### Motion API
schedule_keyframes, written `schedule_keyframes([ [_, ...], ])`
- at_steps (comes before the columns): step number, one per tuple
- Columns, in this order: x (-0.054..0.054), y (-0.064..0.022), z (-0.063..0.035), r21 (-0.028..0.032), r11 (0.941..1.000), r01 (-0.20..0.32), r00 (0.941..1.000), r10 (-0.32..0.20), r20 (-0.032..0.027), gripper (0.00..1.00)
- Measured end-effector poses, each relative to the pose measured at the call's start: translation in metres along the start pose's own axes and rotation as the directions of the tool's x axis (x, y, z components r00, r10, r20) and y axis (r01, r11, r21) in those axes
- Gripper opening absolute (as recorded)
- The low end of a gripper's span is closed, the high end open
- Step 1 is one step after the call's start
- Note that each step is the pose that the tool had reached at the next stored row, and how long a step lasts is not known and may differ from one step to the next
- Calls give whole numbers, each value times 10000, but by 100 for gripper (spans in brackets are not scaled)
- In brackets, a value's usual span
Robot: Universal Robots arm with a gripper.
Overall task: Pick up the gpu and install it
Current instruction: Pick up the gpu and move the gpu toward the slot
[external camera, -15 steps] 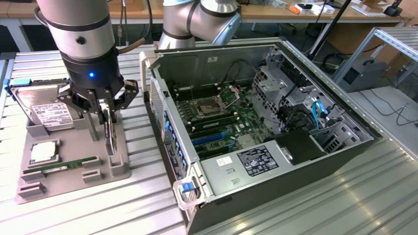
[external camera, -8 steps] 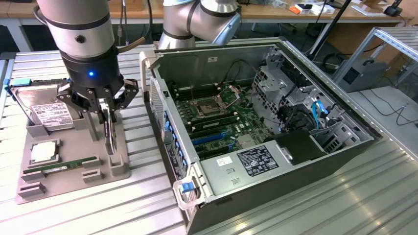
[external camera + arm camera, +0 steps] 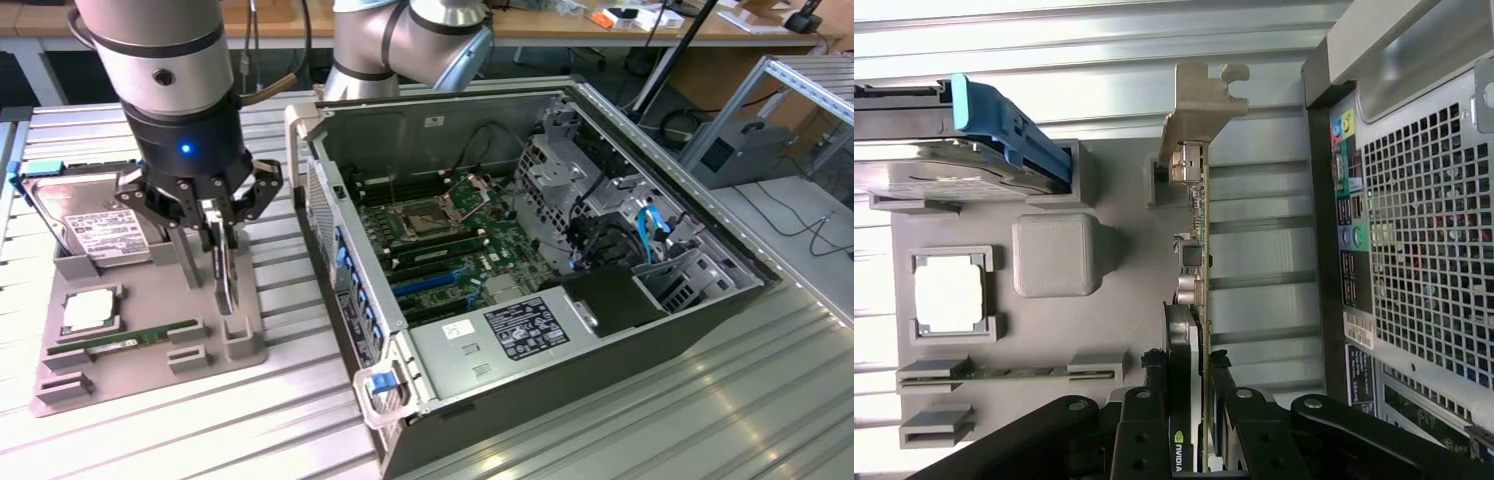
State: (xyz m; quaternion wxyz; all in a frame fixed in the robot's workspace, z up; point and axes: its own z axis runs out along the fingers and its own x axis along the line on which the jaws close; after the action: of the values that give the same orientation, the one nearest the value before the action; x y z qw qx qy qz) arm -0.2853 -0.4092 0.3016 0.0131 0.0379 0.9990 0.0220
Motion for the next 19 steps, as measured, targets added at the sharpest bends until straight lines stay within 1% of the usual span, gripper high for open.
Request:
schedule_keyframes([
  [19,-1,3,-67,0,10000,0,10000,0,-1,27],
])
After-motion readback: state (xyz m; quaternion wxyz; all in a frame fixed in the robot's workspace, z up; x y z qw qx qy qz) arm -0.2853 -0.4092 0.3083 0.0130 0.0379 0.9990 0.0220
